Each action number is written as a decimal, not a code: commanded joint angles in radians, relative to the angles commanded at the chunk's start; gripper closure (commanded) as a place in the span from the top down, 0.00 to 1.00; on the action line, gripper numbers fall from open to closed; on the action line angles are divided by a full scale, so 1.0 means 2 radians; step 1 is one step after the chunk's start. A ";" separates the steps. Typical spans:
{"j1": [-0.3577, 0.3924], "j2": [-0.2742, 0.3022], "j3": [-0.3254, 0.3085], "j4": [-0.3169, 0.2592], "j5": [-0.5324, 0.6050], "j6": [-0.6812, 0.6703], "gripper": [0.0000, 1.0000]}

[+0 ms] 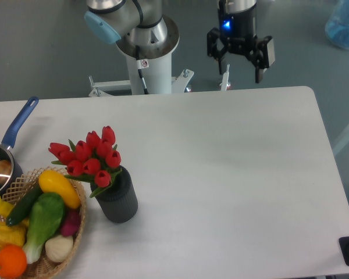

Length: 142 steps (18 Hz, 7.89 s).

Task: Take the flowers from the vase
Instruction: 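Lower the open gripper and swing it toward the red tulips, then move the open gripper down to the tulip stems above the vase, then close the gripper around the tulip stems just above the vase rim, then lift the gripped tulips straight up out of the black vase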

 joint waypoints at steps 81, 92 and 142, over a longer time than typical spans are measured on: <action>-0.145 -0.202 -0.015 0.077 -0.381 0.054 1.00; -0.155 -0.211 -0.012 0.093 -0.394 0.053 1.00; -0.136 -0.110 0.010 0.094 -0.452 -0.115 0.39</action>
